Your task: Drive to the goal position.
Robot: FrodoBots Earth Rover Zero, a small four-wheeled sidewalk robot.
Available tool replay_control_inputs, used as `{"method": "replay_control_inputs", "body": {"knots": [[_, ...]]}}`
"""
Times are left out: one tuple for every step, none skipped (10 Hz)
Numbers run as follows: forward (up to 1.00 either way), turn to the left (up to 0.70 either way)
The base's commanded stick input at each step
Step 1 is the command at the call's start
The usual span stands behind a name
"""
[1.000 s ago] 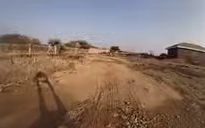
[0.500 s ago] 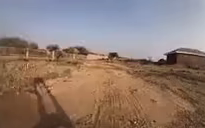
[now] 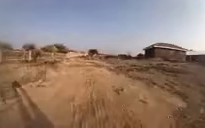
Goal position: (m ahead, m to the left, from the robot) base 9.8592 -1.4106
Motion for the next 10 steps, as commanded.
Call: {"method": "replay_control_inputs", "body": {"knots": [[0.7, 0.0], [0.7, 0.0], [0.7, 0.0], [0.7, 0.0], [0.7, 0.0], [0.7, 0.0], [0.7, 0.0], [0.7, 0.0], [0.7, 0.0], [0.7, 0.0]]}}
